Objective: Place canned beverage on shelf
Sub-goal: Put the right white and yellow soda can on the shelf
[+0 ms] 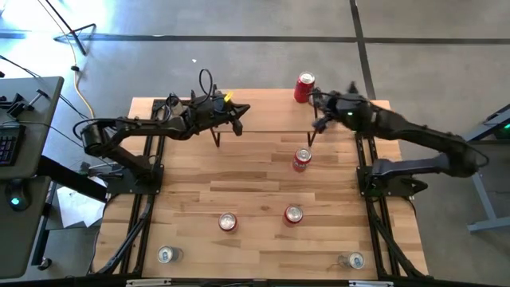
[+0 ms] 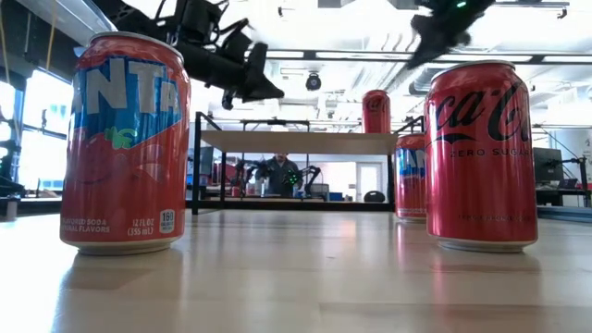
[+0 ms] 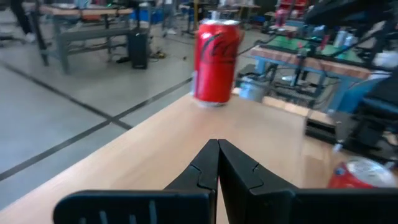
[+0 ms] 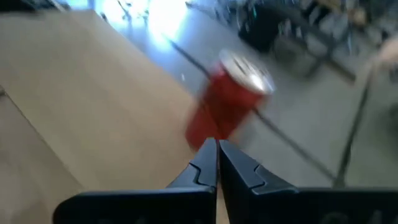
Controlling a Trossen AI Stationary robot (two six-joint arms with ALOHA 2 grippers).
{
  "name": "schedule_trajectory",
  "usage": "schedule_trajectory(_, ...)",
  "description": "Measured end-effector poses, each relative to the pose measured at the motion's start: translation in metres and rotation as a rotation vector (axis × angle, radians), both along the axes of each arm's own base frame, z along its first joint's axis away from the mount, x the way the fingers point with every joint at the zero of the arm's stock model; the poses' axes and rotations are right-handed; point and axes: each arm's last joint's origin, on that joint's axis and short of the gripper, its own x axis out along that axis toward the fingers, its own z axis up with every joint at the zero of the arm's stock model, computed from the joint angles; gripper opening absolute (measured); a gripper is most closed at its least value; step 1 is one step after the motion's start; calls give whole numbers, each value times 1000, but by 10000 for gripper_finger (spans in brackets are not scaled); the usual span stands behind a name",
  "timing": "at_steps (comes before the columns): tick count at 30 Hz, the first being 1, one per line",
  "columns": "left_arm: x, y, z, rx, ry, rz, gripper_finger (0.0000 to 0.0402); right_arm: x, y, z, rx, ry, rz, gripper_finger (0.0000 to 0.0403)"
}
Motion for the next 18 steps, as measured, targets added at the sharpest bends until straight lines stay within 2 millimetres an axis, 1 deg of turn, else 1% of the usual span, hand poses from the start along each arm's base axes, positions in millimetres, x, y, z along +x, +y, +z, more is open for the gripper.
schedule_trajectory(2, -1, -4, 6, 20, -11, -12, 0, -14, 0, 5, 77, 22, -48, 0)
schedule_trajectory(5, -5, -8, 14, 38, -21, -21, 0, -24, -9, 9, 191, 79, -100, 0)
schedule_trajectory(8, -9, -10, 19, 38, -22, -20, 0, -26, -28, 12, 293, 143, -126, 2)
schedule_trajectory(11, -12, -11, 21, 43, -8, -21, 0, -23, -54, 10, 403, 230, -139, 15)
schedule_trajectory(14, -14, -12, 23, 53, 7, -23, 0, -18, -80, 2, 510, 317, -175, 46)
schedule_trajectory(18, -15, -13, 23, 54, 23, -24, 0, -13, -107, -10, 627, 433, -230, 113)
